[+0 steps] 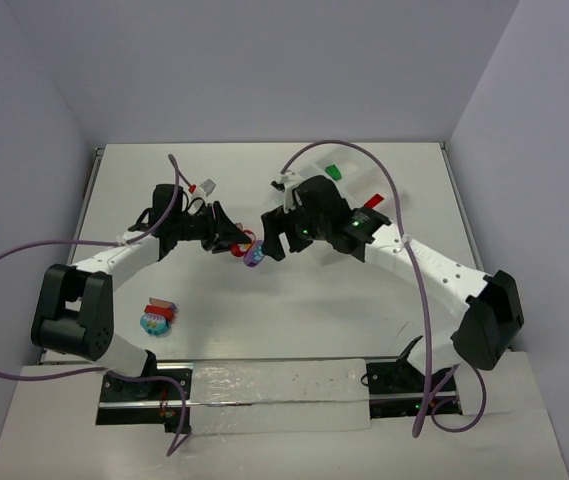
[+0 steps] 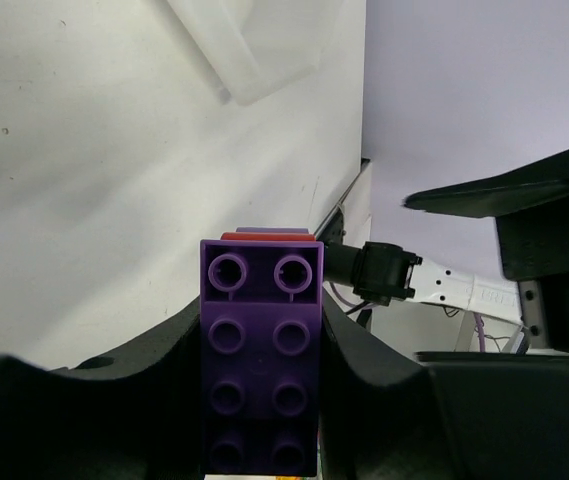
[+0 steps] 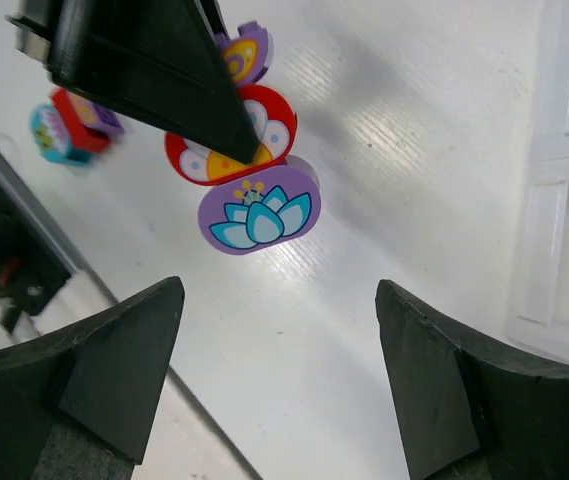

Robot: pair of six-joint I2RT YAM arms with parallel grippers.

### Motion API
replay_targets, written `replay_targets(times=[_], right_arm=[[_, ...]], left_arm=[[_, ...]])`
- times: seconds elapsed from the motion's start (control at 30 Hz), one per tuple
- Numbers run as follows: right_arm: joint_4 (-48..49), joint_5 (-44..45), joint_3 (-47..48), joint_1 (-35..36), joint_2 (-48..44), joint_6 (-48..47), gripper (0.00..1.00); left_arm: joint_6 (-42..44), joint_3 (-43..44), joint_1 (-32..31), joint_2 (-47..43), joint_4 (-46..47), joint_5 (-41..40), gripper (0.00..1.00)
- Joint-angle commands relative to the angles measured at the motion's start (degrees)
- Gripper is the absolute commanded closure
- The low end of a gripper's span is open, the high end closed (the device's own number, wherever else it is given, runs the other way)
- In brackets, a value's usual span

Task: Sort the legos into containers by color

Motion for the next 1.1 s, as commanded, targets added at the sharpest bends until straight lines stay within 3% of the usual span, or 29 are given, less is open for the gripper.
replay_targets(times=[0.0,0.17,0.43,1.07], right_arm=[[2.7,-7.9,-1.1,-4.8,-4.9,5.1,0.15],[10.7,-20.1,-6.3,-11.2,-6.7,12.8,0.15],[24.2,-31.3,-10.5,-13.7,-5.7,25.7,0.15],[40.0,-38.1,-13.7,-13.9,0.0,37.1,0.15]], left_arm=[[-2.1,0.0,1.1,-2.1,4.3,1.3,1.00],[-9.3,-2.5,2.3,-5.1,12.7,4.2,1.00],[-19.6,-5.8,2.4,-8.4,28.2,7.2,1.00],[-29.3,-7.8,2.6,-10.0,42.7,8.2,1.00]])
